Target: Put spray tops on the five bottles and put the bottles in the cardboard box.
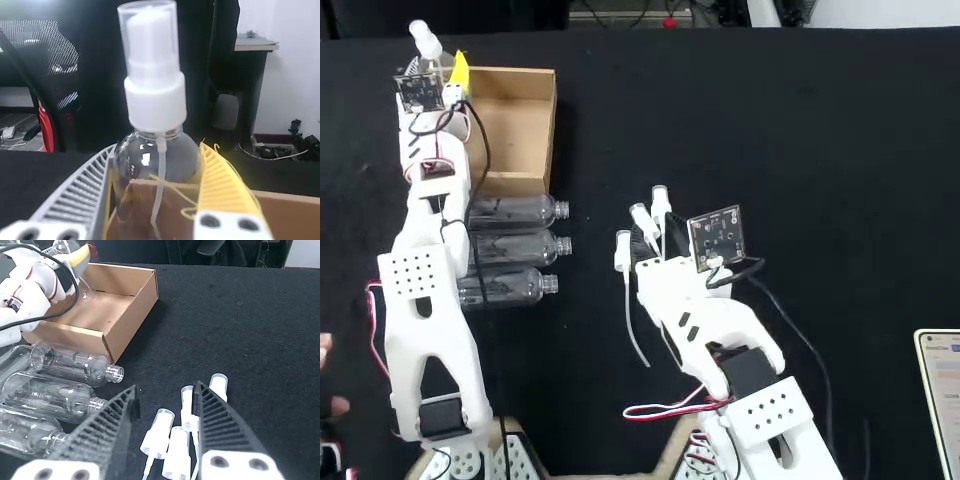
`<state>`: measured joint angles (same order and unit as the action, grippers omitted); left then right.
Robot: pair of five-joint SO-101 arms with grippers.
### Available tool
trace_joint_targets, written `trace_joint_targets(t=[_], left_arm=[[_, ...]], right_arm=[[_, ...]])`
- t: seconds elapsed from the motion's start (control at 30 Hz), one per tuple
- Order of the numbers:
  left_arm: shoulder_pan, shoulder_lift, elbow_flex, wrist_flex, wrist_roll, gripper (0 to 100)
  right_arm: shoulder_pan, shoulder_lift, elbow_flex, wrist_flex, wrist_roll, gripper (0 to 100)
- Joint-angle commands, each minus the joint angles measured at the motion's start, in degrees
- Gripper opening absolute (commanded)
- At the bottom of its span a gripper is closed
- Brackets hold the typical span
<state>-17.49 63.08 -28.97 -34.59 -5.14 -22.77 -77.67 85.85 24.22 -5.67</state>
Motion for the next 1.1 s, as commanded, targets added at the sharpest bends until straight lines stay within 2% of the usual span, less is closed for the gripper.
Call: trace_joint_targets(t=[0.0, 0.27, 0.43, 0.5, 1.07], left_arm=[[-1.5, -0.7, -4.1, 0.1, -1.0, 11], [-2.1, -0.6, -4.1, 0.1, -0.8, 12], [-2.0, -0.6, -1.9, 0.2, -0.5, 26], [-1.8, -0.6, -0.7, 0.2, -0.5, 29], [-3.4, -1.4, -0.6, -0.2, 0.8, 29]], right_arm=[[-0.4, -1.0, -0.6, -1.8, -0.2, 16.9], [-0.3, -1.0, -0.6, -1.8, -0.2, 16.9], [-0.3, -1.0, -0.6, -1.8, -0.2, 16.9], [-0.3, -1.0, -0.6, -1.8, -0.2, 16.9], [-0.3, -1.0, -0.6, -1.8, -0.2, 16.9]])
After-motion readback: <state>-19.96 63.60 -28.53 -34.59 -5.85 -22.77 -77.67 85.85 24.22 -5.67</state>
